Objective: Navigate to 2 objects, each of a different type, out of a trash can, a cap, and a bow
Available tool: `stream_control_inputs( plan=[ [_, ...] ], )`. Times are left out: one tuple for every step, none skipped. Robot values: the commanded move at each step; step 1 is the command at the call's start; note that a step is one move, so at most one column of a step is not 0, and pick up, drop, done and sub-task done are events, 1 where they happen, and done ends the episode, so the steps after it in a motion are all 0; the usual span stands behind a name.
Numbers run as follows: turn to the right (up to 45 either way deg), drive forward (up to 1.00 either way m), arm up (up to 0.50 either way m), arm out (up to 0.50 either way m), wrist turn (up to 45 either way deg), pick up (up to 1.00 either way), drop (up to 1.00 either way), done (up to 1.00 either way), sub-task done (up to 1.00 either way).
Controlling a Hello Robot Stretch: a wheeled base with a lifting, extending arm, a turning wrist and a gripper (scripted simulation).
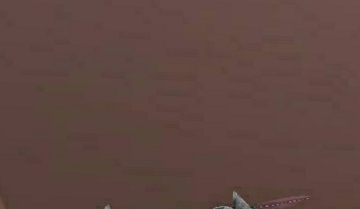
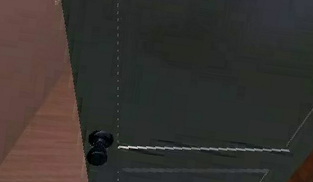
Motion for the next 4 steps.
stream_control_inputs(
  plan=[
    [0.0, 0.0, 0.0, 0.0, 0.0, 0.0, 0.0, 0.0, 1.0],
    [36.0, 0.0, 0.0, 0.0, 0.0, 0.0, 0.0, 0.0, 0.0],
    [0.0, 0.6, 0.0, 0.0, 0.0, 0.0, 0.0, 0.0, 0.0],
    [42.0, 0.0, 0.0, 0.0, 0.0, 0.0, 0.0, 0.0, 0.0]
  ],
)
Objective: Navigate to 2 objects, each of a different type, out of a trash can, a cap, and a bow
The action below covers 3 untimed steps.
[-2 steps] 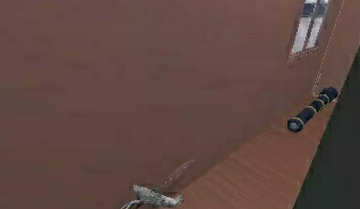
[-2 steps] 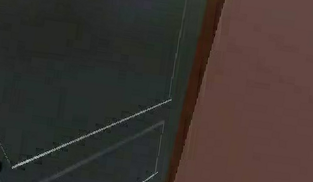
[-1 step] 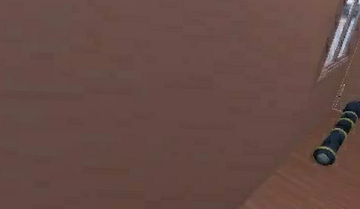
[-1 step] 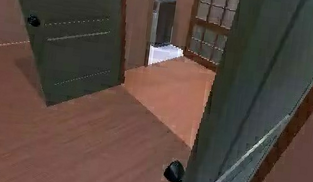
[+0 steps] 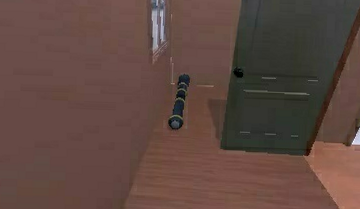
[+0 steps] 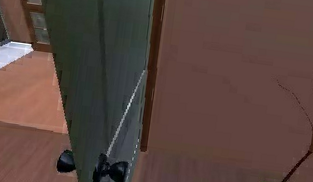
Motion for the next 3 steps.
stream_control_inputs(
  plan=[
    [0.0, 0.3, 0.0, 0.0, 0.0, 0.0, 0.0, 0.0, 0.0],
    [45.0, 0.0, 0.0, 0.0, 0.0, 0.0, 0.0, 0.0, 0.0],
    [15.0, 0.0, 0.0, 0.0, 0.0, 0.0, 0.0, 0.0, 0.0]
  ],
)
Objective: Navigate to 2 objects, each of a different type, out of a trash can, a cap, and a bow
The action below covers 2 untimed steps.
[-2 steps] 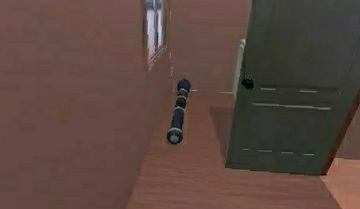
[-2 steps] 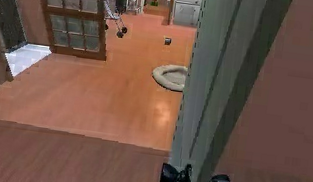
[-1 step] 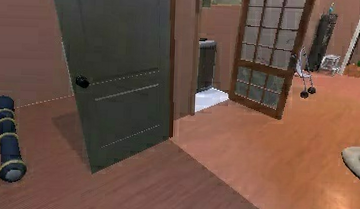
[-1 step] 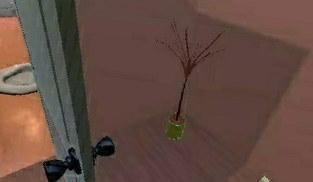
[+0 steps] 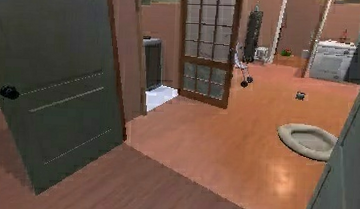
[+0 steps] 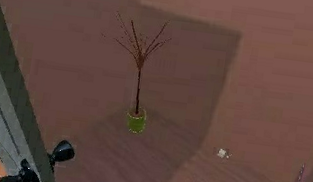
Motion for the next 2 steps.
stream_control_inputs(
  plan=[
    [0.0, 1.0, 0.0, 0.0, 0.0, 0.0, 0.0, 0.0, 0.0],
    [3.0, 0.0, 0.0, 0.0, 0.0, 0.0, 0.0, 0.0, 0.0]
  ],
)
